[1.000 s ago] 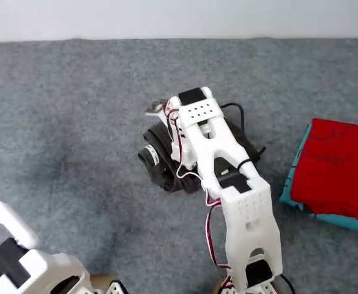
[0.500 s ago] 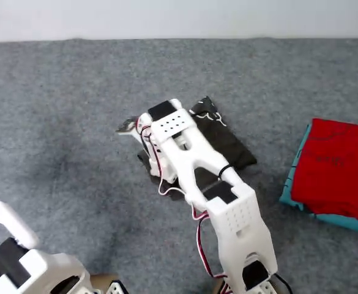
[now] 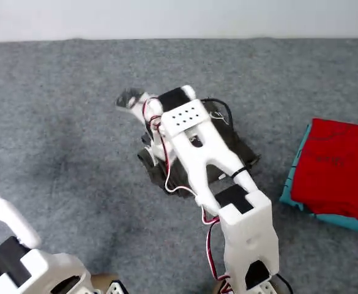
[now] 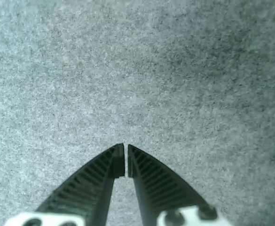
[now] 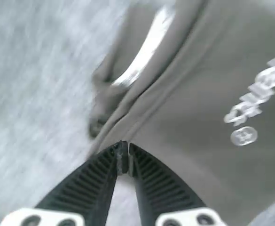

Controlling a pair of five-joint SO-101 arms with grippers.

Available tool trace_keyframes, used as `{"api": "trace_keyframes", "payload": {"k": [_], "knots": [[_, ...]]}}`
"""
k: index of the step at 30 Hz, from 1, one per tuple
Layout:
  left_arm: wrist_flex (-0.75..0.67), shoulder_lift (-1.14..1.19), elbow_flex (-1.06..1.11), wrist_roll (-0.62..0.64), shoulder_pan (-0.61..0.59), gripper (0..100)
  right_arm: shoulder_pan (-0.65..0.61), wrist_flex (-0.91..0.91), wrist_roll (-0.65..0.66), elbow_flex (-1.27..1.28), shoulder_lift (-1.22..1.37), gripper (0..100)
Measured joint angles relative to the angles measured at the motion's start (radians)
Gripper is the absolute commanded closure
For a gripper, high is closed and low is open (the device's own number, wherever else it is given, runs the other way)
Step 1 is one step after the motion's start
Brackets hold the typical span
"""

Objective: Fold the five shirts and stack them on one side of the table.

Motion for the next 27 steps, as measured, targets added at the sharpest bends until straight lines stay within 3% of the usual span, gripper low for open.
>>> {"api": "trace_keyframes", "payload": {"k": [6,11,16,27], "knots": [[-0.011,0.000,0.000,0.000,0.012,98,0.051,-0.330,-0.035,-0.006,0.106,99.0],[-0.011,0.000,0.000,0.000,0.012,98,0.055,-0.493,-0.035,-0.006,0.232,99.0],[-0.011,0.000,0.000,0.000,0.012,98,0.023,-0.477,-0.051,-0.072,0.305,99.0],[-0.011,0.000,0.000,0.000,0.012,98,-0.063,-0.230,-0.055,-0.226,0.321,99.0]]}}
